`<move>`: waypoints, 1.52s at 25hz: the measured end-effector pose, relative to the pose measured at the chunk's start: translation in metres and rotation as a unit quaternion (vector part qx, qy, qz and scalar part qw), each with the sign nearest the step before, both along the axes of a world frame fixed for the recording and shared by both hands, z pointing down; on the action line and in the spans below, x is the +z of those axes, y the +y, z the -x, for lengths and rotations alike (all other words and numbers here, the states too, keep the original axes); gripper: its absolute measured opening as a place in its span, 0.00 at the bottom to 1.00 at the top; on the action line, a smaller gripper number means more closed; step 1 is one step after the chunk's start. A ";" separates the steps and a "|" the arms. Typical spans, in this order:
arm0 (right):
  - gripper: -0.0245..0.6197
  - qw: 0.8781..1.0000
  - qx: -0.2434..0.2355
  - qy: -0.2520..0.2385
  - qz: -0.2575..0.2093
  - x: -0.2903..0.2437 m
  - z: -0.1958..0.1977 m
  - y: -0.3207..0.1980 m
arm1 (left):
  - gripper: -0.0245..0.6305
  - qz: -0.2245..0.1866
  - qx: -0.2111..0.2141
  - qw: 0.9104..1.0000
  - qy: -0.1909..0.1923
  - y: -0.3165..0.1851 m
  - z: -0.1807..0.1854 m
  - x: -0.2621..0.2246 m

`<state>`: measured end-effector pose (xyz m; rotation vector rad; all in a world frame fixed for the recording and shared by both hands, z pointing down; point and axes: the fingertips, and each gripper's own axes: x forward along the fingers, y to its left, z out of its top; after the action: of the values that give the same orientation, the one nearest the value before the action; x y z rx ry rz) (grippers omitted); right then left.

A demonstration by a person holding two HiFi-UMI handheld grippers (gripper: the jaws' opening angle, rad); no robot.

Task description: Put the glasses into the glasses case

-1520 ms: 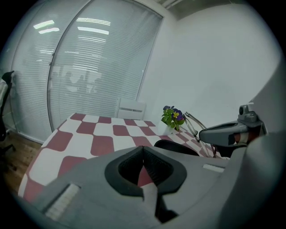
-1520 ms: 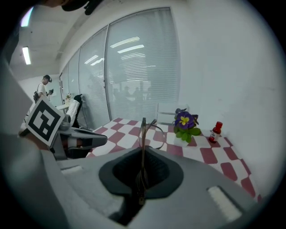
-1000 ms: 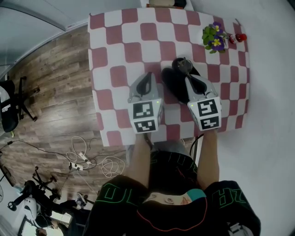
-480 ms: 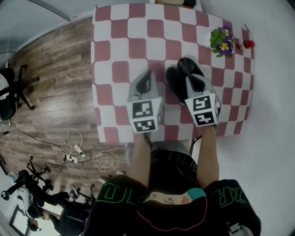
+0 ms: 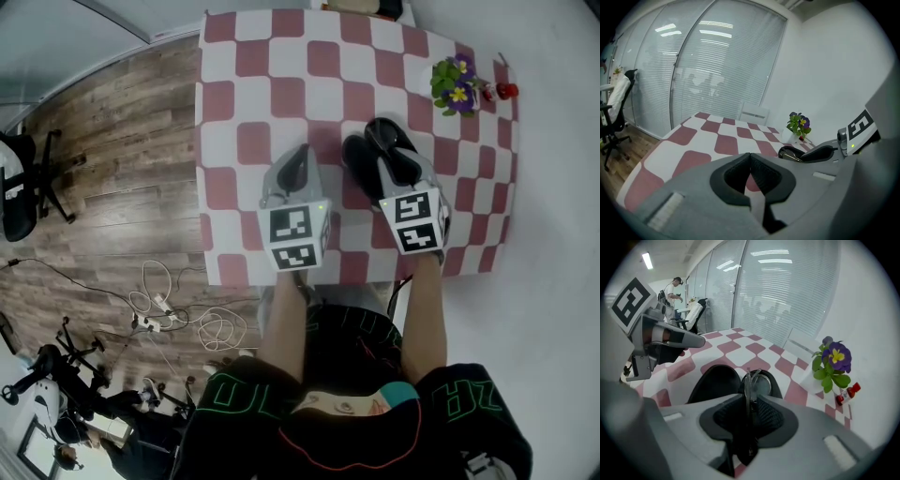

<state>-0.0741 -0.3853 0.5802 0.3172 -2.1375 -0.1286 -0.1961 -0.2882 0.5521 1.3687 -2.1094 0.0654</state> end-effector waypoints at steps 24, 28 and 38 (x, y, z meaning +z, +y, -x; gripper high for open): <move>0.05 0.923 0.201 -0.324 -0.052 -0.188 -0.025 0.049 | 0.05 -0.116 0.097 0.984 -0.091 0.041 0.000 -0.130; 0.05 0.905 0.217 -0.359 -0.077 -0.218 -0.039 0.059 | 0.05 -0.155 0.123 0.971 -0.135 0.042 -0.005 -0.175; 0.05 0.871 0.235 -0.413 -0.127 -0.271 -0.061 0.059 | 0.05 -0.212 0.162 0.945 -0.192 0.037 -0.021 -0.236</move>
<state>-0.0134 -0.3260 0.3091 1.2182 -2.7999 0.0214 -0.1747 -0.2515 0.3158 2.0991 -2.2714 0.0103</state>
